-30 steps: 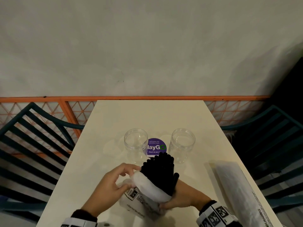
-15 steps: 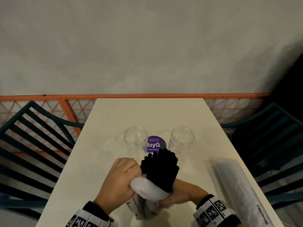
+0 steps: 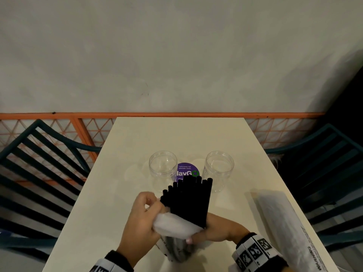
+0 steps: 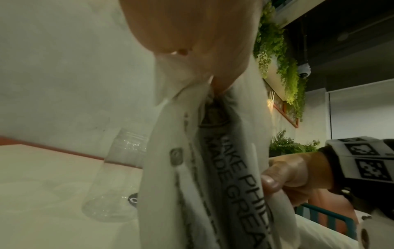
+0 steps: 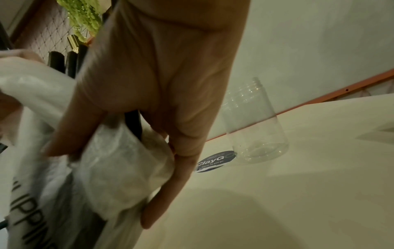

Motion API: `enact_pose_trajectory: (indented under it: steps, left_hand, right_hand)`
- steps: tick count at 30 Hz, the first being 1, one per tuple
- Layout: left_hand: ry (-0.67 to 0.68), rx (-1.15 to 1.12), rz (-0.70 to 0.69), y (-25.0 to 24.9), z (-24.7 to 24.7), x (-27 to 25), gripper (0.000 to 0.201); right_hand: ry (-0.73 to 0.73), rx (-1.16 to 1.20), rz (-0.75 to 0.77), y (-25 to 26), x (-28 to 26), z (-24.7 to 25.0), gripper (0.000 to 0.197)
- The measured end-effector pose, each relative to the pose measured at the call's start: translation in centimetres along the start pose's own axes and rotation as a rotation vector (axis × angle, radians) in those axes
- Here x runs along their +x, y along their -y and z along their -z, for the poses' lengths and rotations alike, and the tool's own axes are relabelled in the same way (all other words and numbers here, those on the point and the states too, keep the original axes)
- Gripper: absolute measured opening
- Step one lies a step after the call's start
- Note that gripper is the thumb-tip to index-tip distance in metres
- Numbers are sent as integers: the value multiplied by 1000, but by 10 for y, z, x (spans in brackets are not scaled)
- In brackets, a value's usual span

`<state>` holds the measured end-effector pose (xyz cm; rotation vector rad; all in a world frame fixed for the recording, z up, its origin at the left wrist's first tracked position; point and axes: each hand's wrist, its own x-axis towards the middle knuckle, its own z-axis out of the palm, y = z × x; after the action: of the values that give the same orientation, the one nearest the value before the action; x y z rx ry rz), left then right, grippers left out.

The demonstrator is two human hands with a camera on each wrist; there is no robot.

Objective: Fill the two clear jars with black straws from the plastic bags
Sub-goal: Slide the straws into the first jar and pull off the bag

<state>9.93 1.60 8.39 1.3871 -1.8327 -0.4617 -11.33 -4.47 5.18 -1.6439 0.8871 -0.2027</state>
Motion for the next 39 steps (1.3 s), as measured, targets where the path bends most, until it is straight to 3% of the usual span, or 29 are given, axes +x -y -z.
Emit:
enact_pose_trajectory:
  steps: [2,5,6,10,13,14,19,24,28,32,34,36,39]
  left_hand:
    - [109,20,40,7,2,0,31]
    - [369,-217,220,6,12,3,61]
    - [359,-280,260,6,13,4,62]
    - [110,-384,355,3,7,11,22]
    - [-20,-302,352,6,-1,12,28]
    - [-56,-239,338,6,-2,13,31]
    - [-229,-115,284,18,0,13,35]
    - [-215,-231,305,10,-2,12,17]
    - [-157,-224,281,-4,-8,9,44]
    - [-155,-141,211,-11,-17,14,38]
    - [-150,-133,192,-14,-22,15,35]
    - [-170,-130,191,-17,-26,15,30]
    - [-222,-129,229,-18,-30,13,31]
  right_hand:
    - [-23,8,-7,-1,-1,3,60]
    - [-35,11,-3,-2,-1,5,56]
    - [-31,8,4,-1,-1,5,56]
    - [-12,-138,-1,-1,5,5,61]
    - [-33,-338,-109,-3,8,5,105]
    - [-39,-326,-127,-2,7,7,110]
    - [-41,-39,-134,5,-14,22,84]
    - [-300,-41,-11,-7,-14,21,39]
    - [-485,-128,-9,-4,-5,11,29]
    - [-628,-130,-68,-2,9,1,13]
    - [-673,-125,-107,-1,12,-1,22]
    - [-680,-55,-119,0,10,0,26]
    - [-612,50,-119,3,3,-1,15]
